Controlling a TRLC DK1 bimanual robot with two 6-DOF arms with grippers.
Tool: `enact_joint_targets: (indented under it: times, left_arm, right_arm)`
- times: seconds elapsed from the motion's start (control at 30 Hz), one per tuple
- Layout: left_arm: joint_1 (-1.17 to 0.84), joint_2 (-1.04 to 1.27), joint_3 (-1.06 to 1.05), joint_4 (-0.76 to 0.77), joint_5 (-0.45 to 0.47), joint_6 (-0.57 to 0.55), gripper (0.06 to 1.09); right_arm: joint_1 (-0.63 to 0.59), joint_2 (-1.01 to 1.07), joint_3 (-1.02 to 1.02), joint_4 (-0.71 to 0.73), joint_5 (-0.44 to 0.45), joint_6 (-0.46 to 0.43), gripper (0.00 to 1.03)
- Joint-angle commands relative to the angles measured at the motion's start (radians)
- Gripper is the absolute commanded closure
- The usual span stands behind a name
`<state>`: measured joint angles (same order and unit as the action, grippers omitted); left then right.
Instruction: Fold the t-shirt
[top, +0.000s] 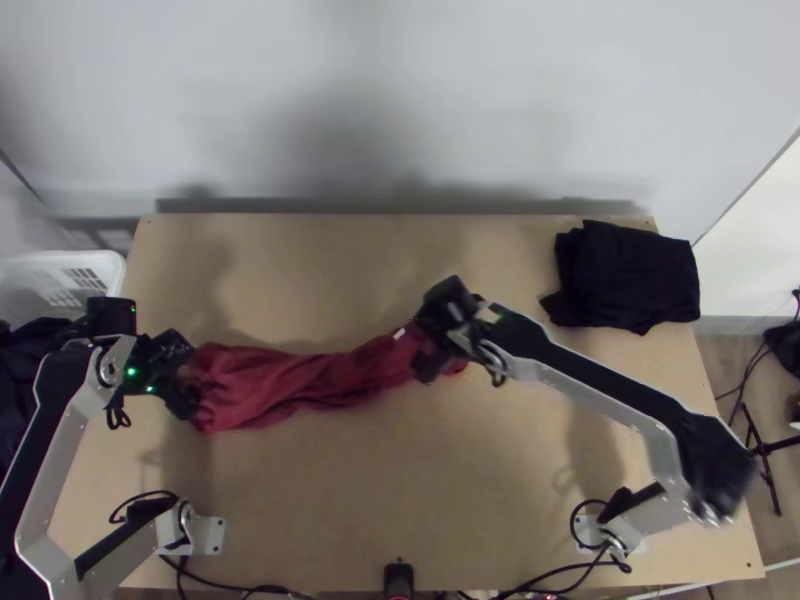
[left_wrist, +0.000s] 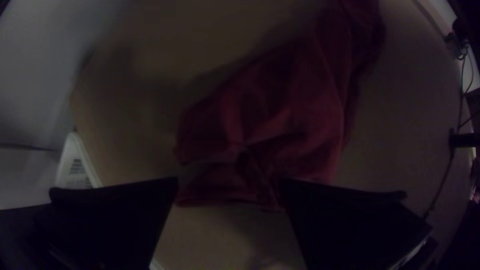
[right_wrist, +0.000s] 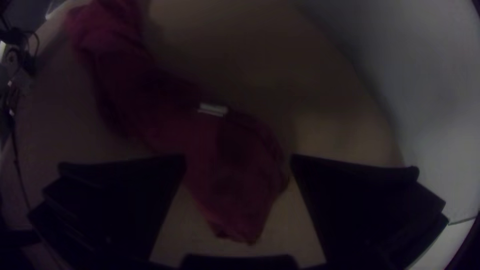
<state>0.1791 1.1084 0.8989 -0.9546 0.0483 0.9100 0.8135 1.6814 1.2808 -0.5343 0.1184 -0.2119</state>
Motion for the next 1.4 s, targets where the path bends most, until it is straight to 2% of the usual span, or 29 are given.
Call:
enact_joint_targets:
  times: [0.0,0.13,0.27,0.37,0.53,0.63,0.7,0.83,0.93,1.0,1.1,1.13,1.23,1.3,1.37]
  left_arm:
    - [0.030,-0.004,-0.005,-0.016,0.002,0.021,0.11]
    - [0.030,-0.010,-0.003,-0.046,0.004,0.027,0.11]
    - [0.037,-0.015,-0.005,-0.064,0.007,0.032,0.11]
    - [0.037,-0.016,-0.011,-0.093,0.025,0.041,0.11]
    - [0.036,-0.016,-0.002,-0.116,0.038,0.056,0.11]
    - [0.033,-0.010,-0.002,-0.127,0.039,0.067,0.11]
    - [0.030,-0.004,0.003,-0.144,0.039,0.072,0.11]
    - [0.014,0.008,0.009,-0.204,0.082,0.069,0.11]
    - [-0.027,0.016,-0.014,-0.210,0.090,0.047,0.11]
    - [-0.059,0.028,-0.026,-0.207,0.093,0.026,0.19]
    - [-0.096,0.039,-0.038,-0.197,0.114,-0.003,0.23]
    - [-0.104,0.041,-0.043,-0.190,0.120,-0.010,0.31]
    - [-0.107,0.036,-0.069,-0.167,0.151,-0.013,0.46]
    - [-0.107,0.033,-0.106,-0.121,0.151,-0.010,0.66]
    - [-0.102,0.031,-0.135,-0.088,0.150,-0.008,0.70]
  right_arm:
    - [-0.002,0.176,0.111,0.042,-0.017,-0.011,0.10]
    - [-0.005,0.224,0.118,0.040,-0.036,0.008,0.12]
    - [-0.005,0.245,0.107,0.048,-0.060,0.017,0.23]
    - [-0.005,0.271,0.106,0.065,-0.074,0.017,0.35]
    - [-0.005,0.287,0.104,0.100,-0.082,0.017,0.69]
    - [-0.005,0.287,0.106,0.105,-0.082,0.017,0.74]
    - [-0.007,0.285,0.107,0.105,-0.082,0.016,0.83]
    - [-0.008,0.276,0.106,0.108,-0.082,0.016,0.94]
    - [-0.013,0.264,0.107,0.111,-0.080,0.012,0.95]
    - [-0.017,0.255,0.112,0.111,-0.080,0.014,0.95]
    - [-0.023,0.242,0.114,0.109,-0.082,0.012,0.95]
    - [-0.023,0.239,0.114,0.109,-0.080,0.012,0.95]
    - [-0.025,0.225,0.106,0.109,-0.080,0.009,0.95]
    - [-0.027,0.213,0.104,0.109,-0.080,0.009,0.95]
    - [-0.028,0.202,0.101,0.109,-0.080,0.009,0.95]
